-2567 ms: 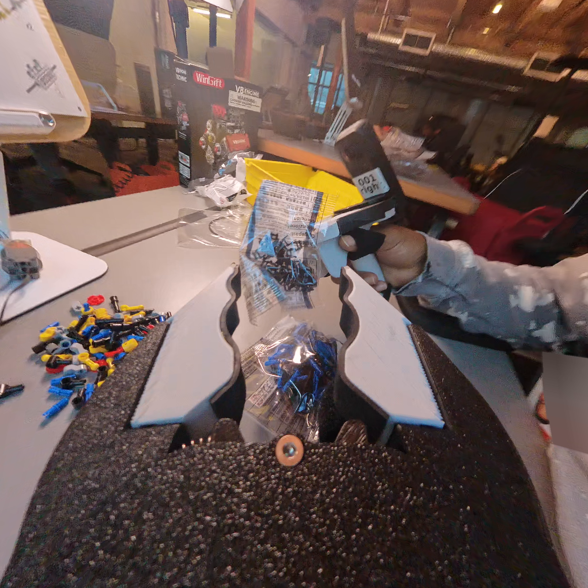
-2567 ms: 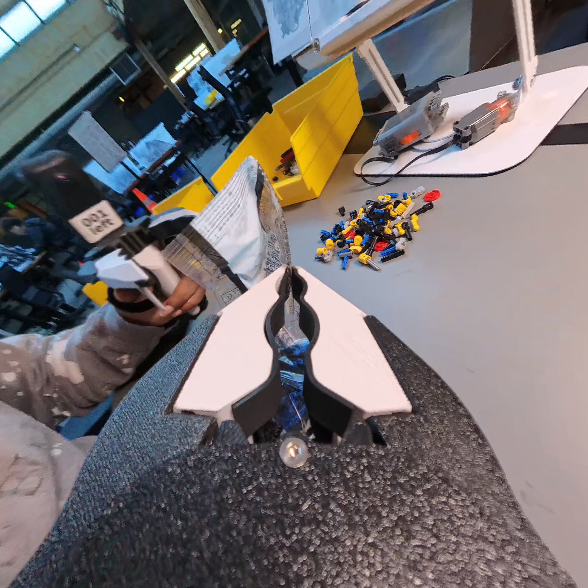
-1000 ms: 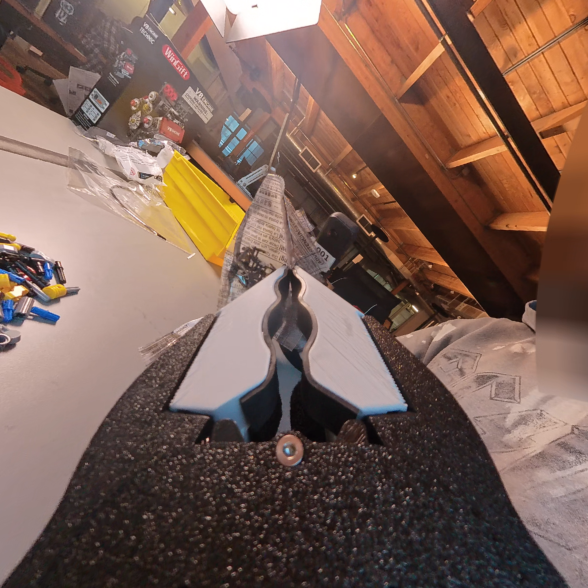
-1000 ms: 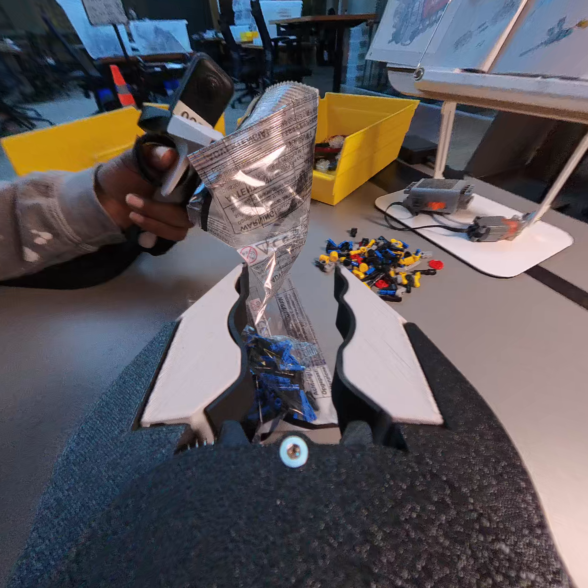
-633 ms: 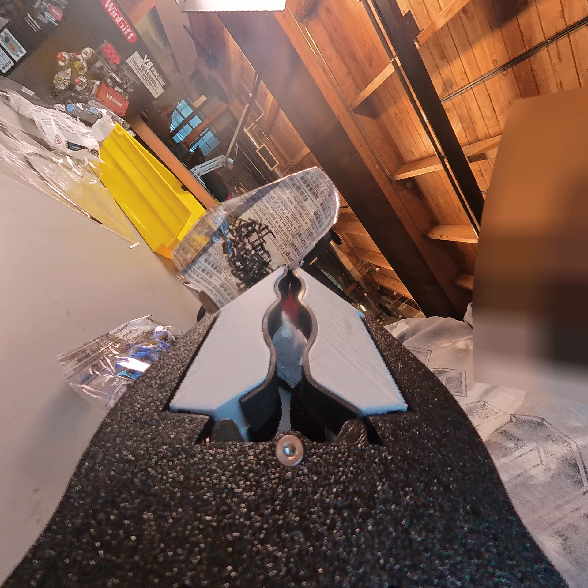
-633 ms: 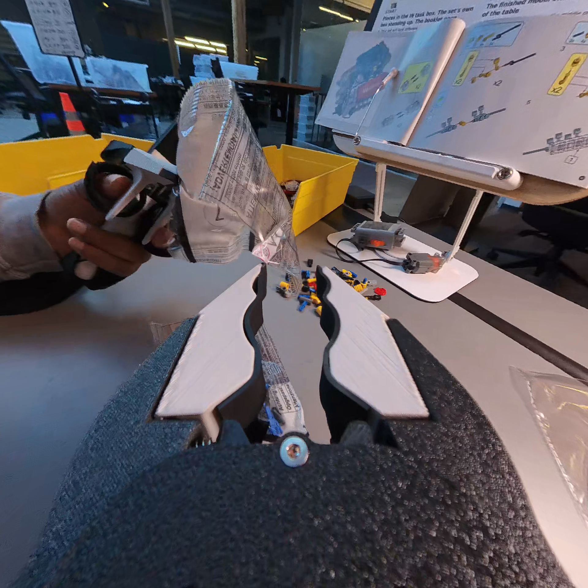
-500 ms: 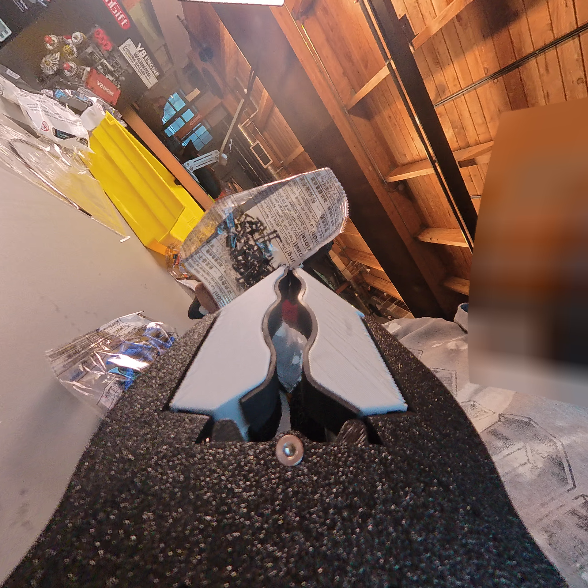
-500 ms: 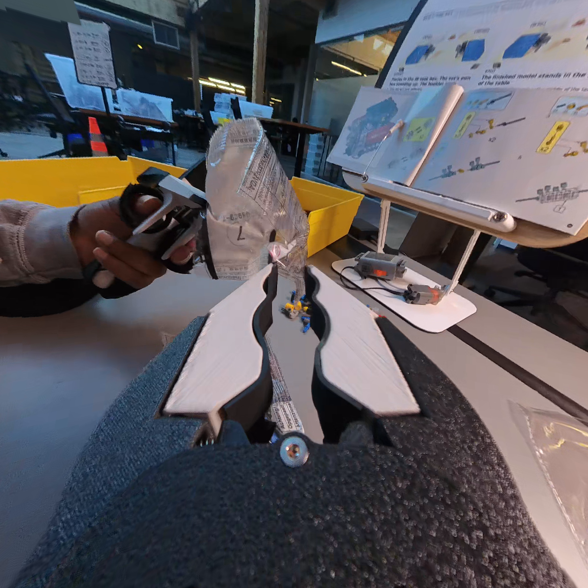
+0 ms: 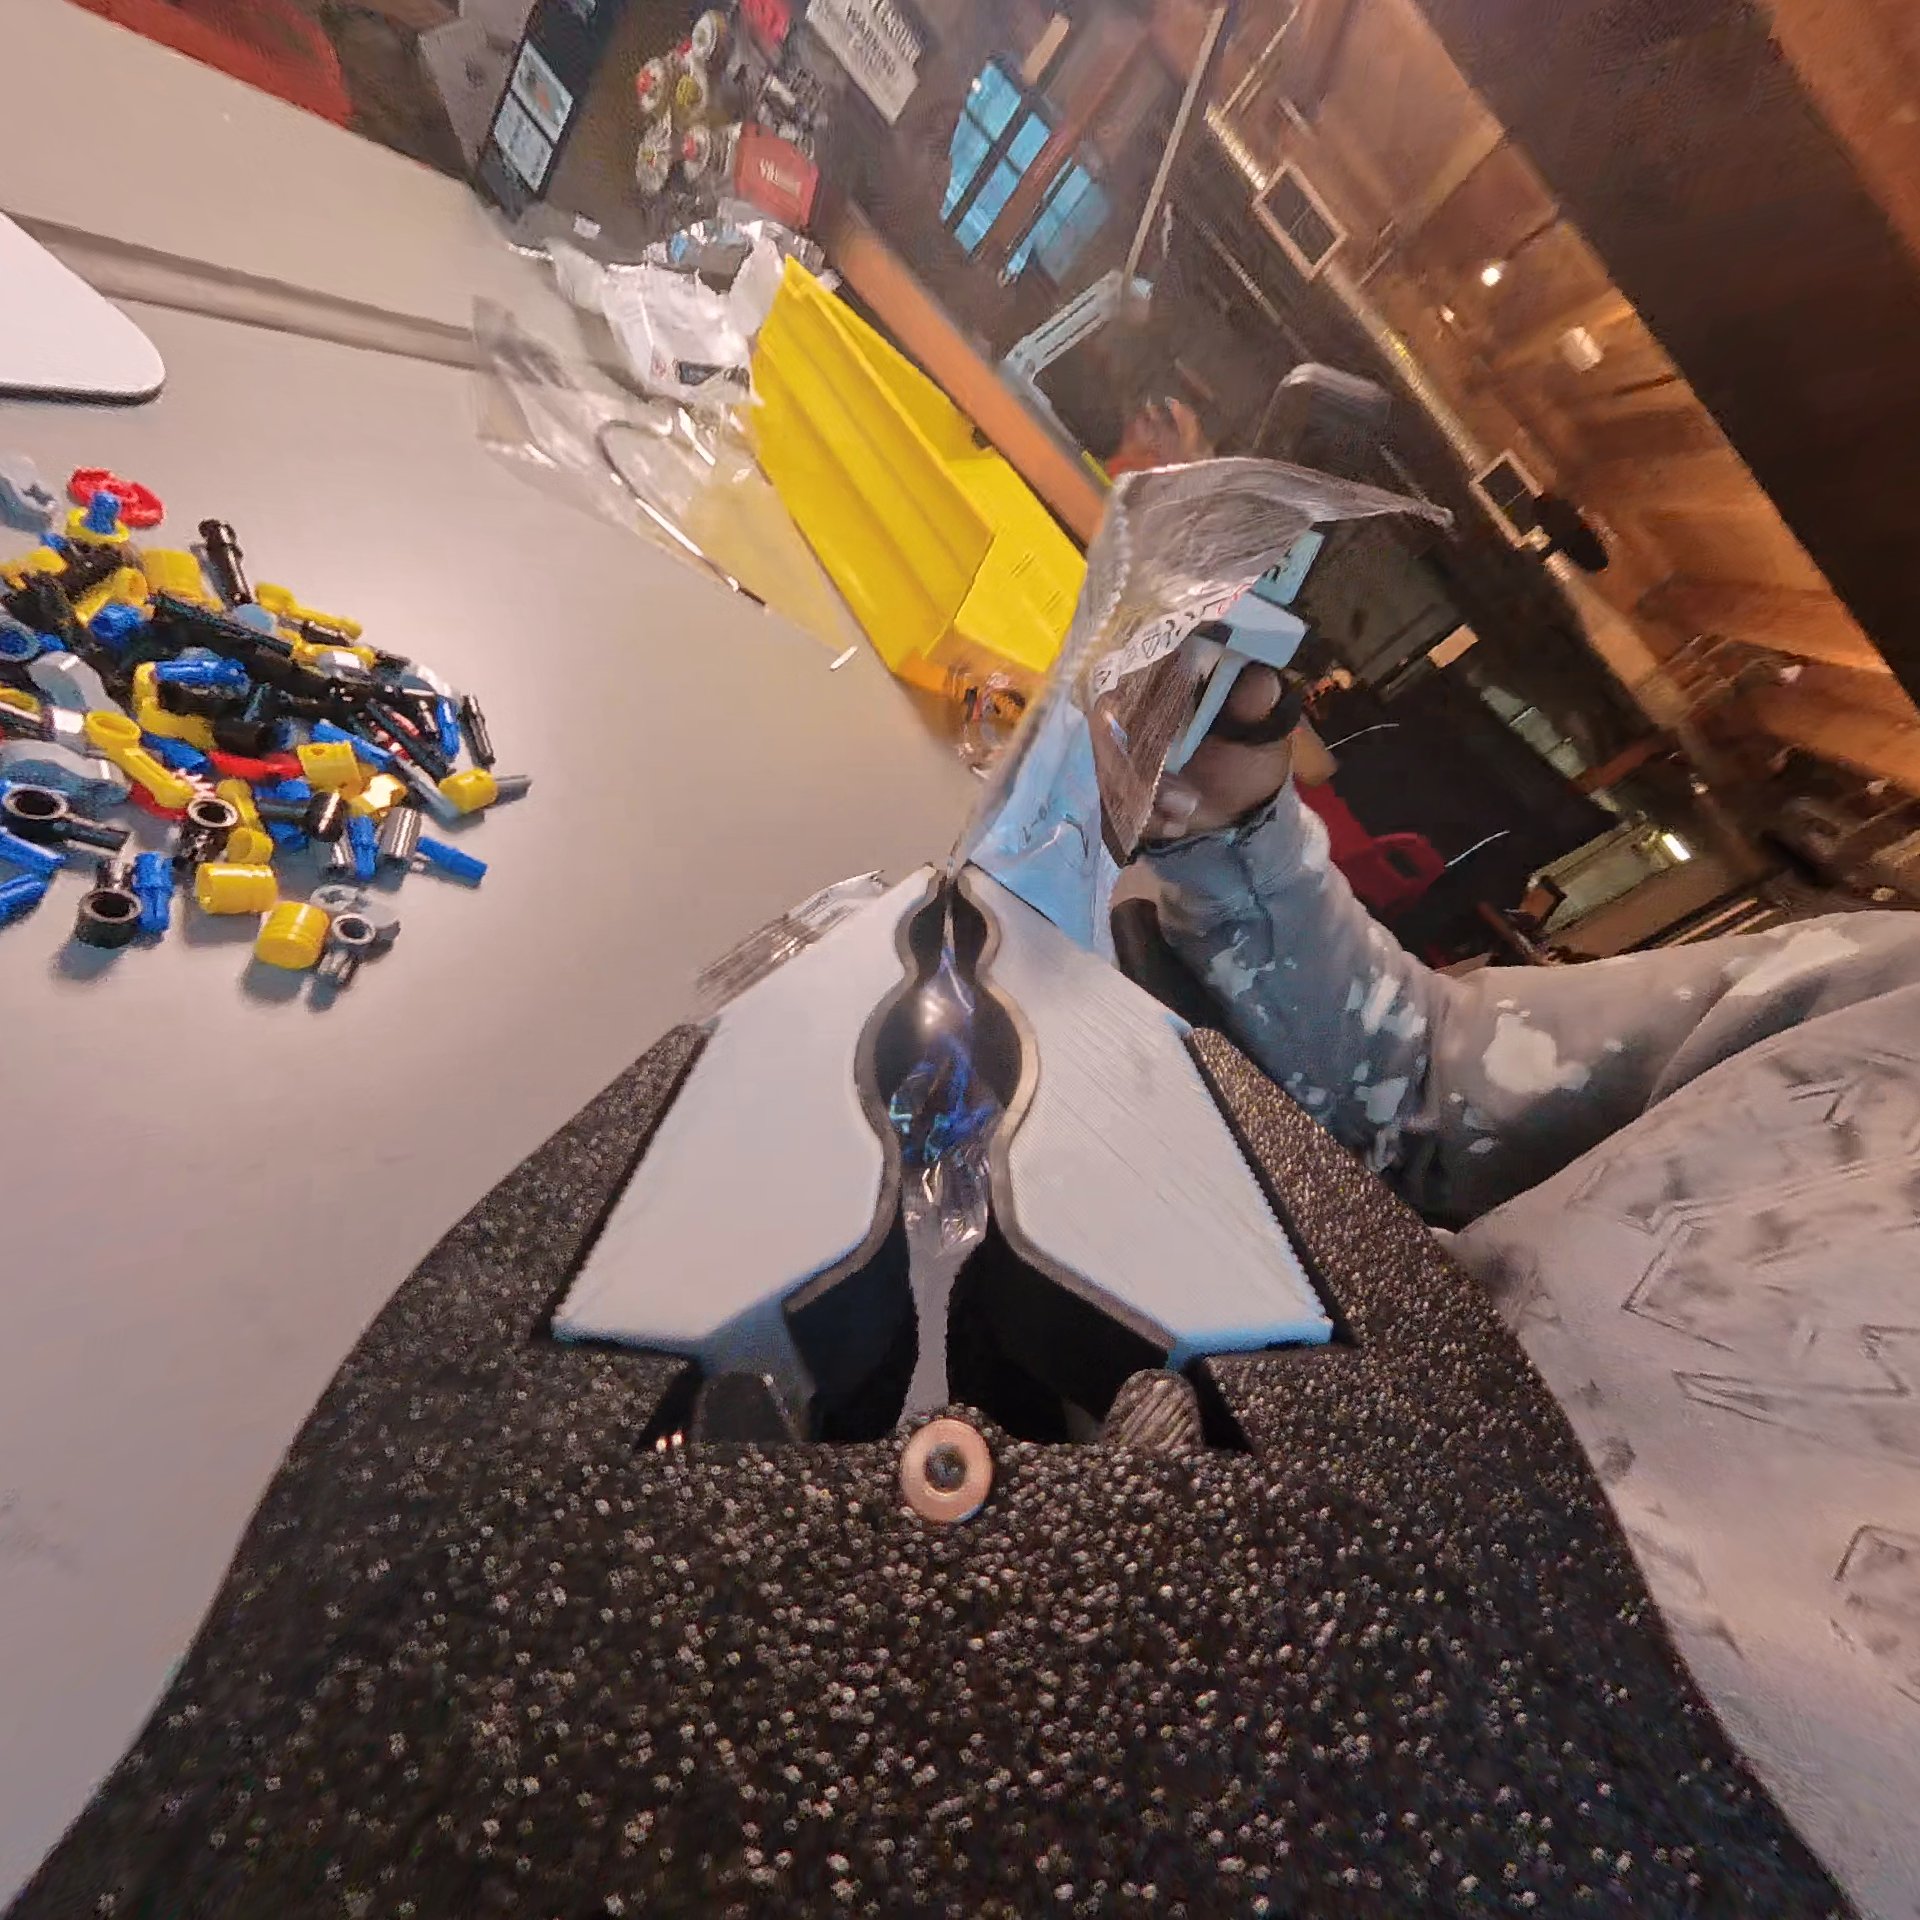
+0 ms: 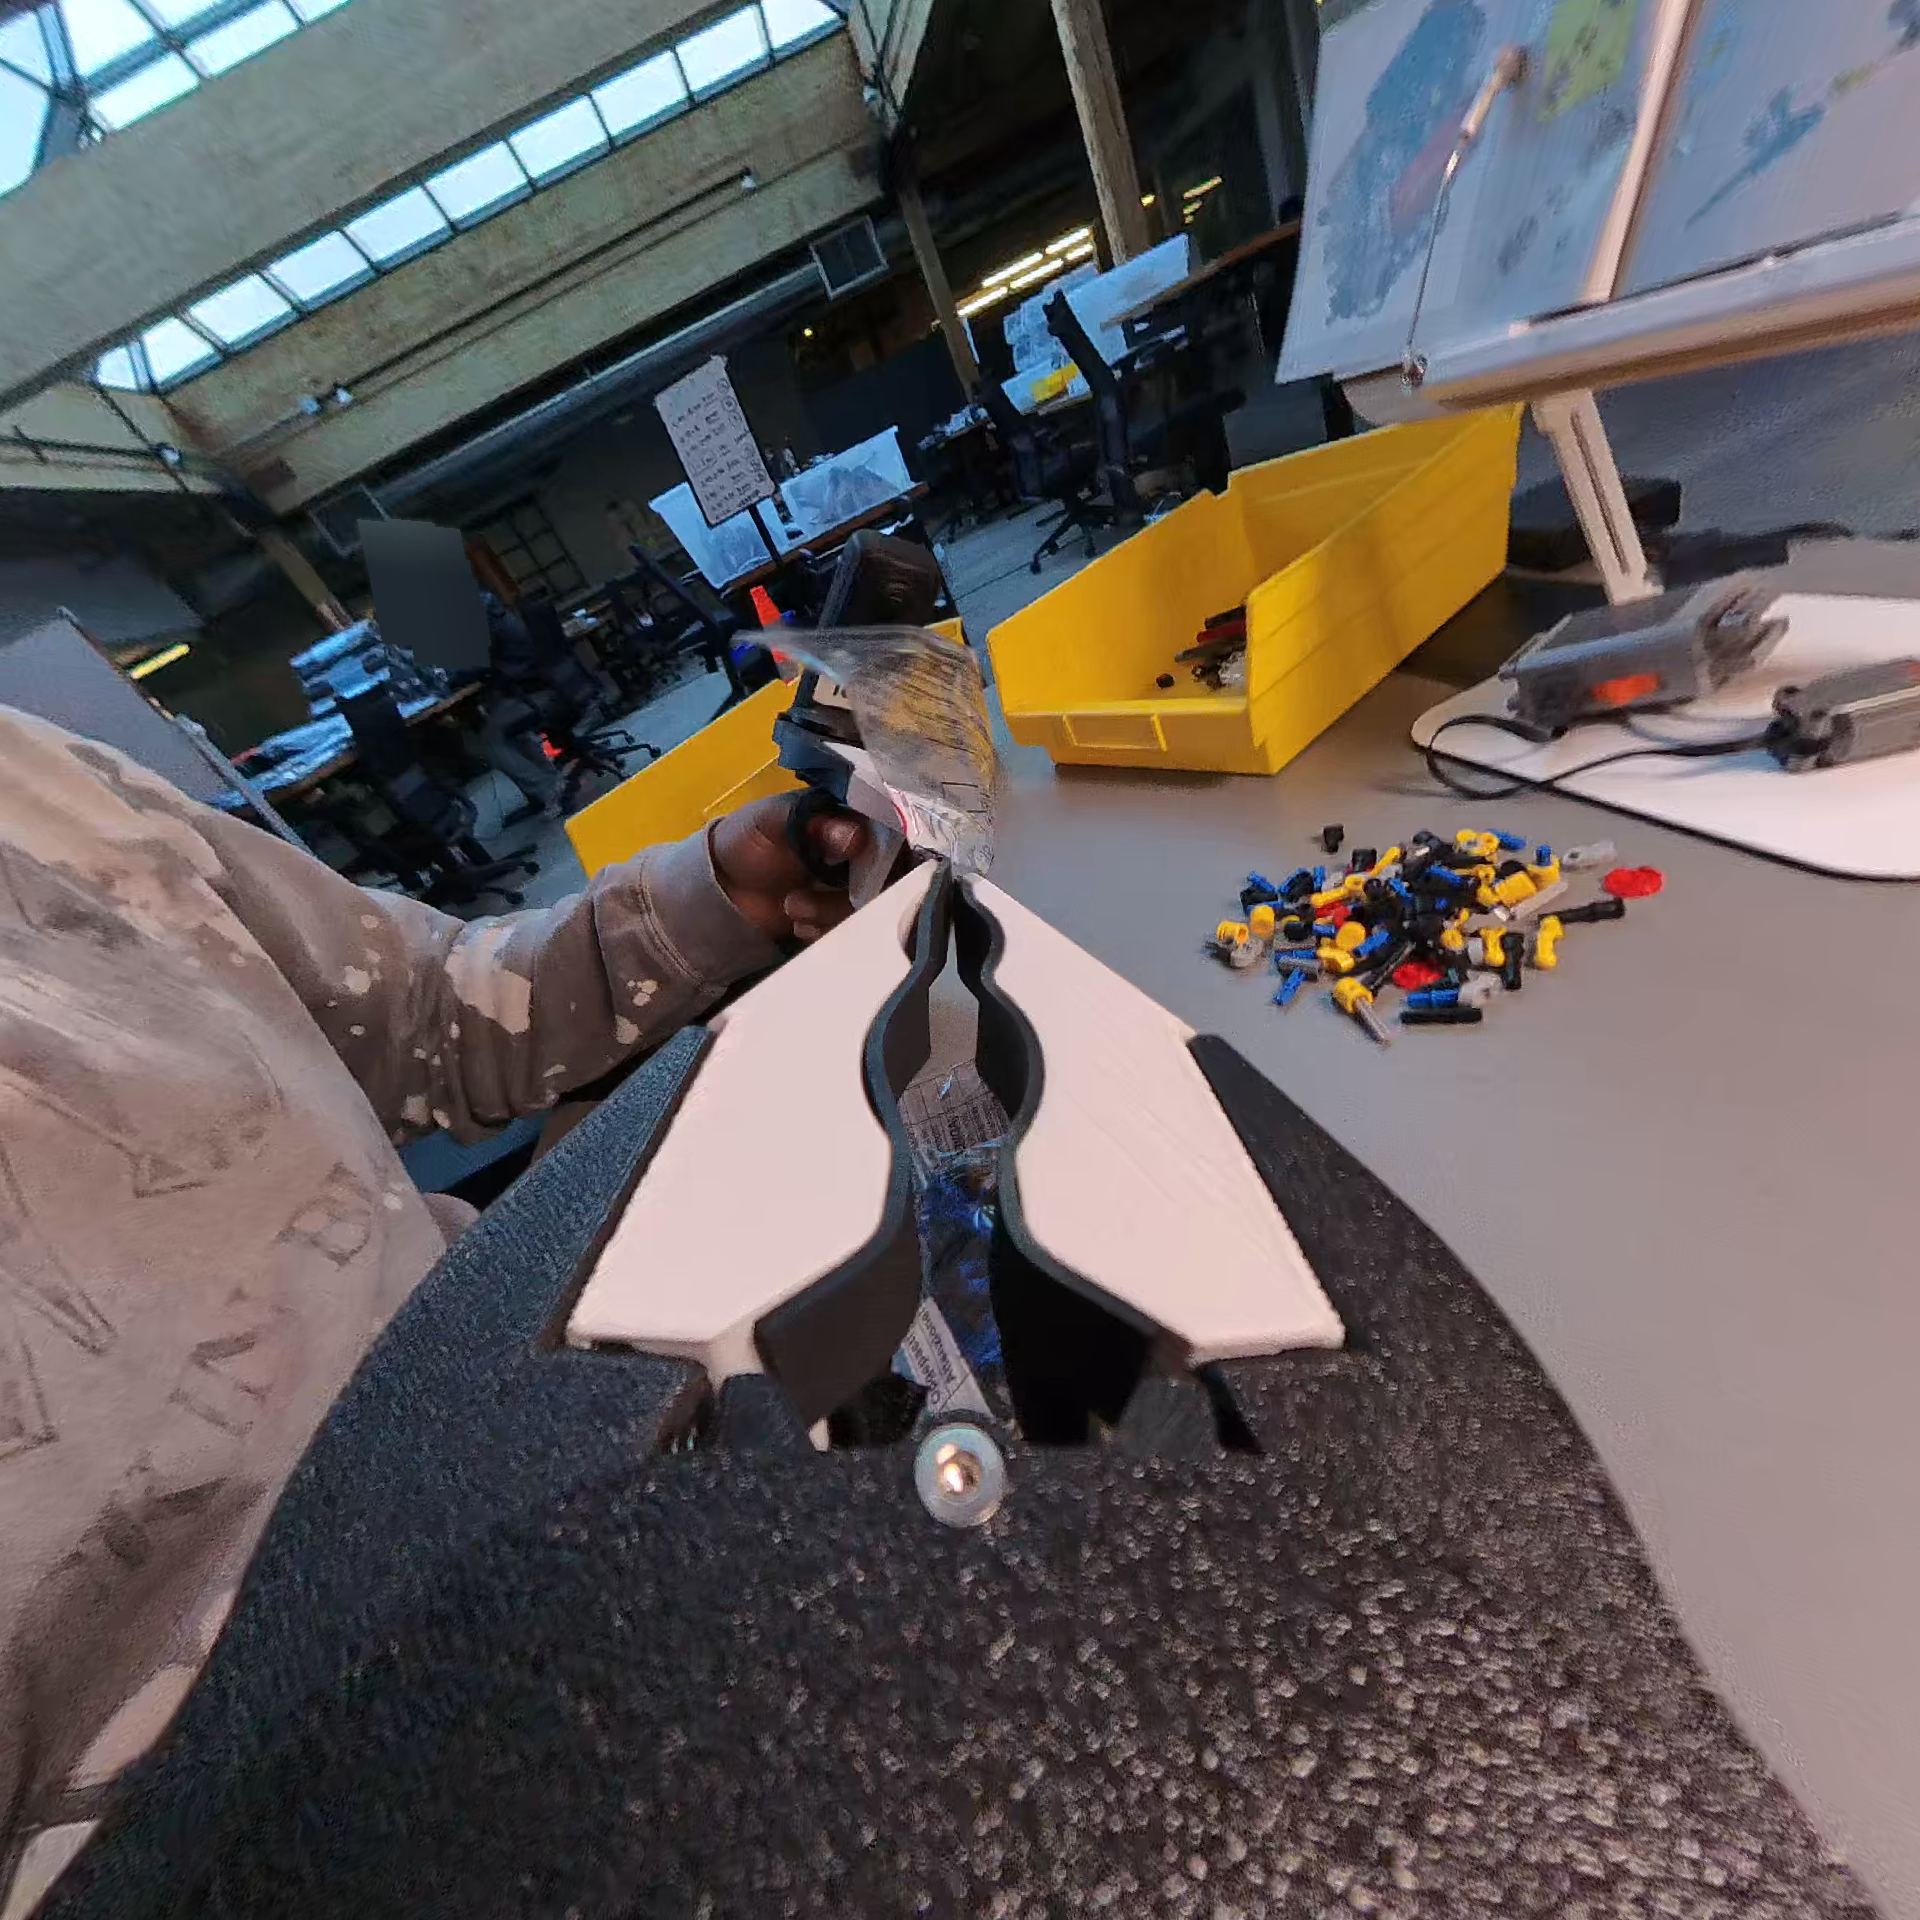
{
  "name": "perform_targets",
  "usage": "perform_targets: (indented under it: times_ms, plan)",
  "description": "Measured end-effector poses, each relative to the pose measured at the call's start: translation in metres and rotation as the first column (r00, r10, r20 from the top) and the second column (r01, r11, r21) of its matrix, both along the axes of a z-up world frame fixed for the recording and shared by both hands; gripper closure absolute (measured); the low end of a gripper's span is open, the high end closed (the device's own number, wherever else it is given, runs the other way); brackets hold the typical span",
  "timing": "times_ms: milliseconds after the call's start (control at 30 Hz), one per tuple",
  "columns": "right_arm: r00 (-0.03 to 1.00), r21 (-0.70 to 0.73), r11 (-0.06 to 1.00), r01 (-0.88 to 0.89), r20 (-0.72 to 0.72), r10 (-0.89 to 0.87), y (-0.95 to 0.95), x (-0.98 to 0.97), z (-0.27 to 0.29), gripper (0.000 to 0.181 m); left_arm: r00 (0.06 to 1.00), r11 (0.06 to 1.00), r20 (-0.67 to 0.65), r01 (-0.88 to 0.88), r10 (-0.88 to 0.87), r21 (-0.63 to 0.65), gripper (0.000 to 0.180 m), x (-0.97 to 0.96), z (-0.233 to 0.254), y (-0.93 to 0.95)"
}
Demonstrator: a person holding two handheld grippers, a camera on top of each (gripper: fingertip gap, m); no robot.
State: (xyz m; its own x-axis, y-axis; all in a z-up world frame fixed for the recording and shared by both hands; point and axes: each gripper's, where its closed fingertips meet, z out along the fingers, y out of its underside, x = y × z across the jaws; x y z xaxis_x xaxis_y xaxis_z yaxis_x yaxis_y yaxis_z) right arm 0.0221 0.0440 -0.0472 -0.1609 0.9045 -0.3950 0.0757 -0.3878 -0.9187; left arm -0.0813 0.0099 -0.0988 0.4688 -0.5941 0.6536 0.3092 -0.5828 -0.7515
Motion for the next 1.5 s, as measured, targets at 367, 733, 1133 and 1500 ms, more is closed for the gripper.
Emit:
perform_targets:
  times_ms: [367,733,1133,1500]
  plan:
    - [0.998,-0.177,0.984,0.016,0.067,-0.004,0.003,0.002,-0.001,0.181,0.893,0.881,-0.34,-0.118,0.296,0.459,0.137,-0.023,0.047,0.005]
    - [0.92,-0.225,0.898,-0.377,0.023,0.392,-0.074,-0.011,-0.008,0.181,0.892,0.853,-0.415,0.352,-0.18,0.386,0.18,0.045,0.053,-0.027]
    - [0.957,0.306,0.929,-0.205,0.262,0.125,-0.068,-0.044,-0.022,0.15,0.82,0.889,-0.391,0.459,-0.419,0.008,0.18,0.072,0.01,-0.045]
    - [0.94,-0.091,0.937,-0.337,0.02,0.34,-0.086,-0.038,-0.014,0.181,0.866,0.863,-0.104,0.497,-0.488,0.091,0.18,0.071,0.032,-0.064]
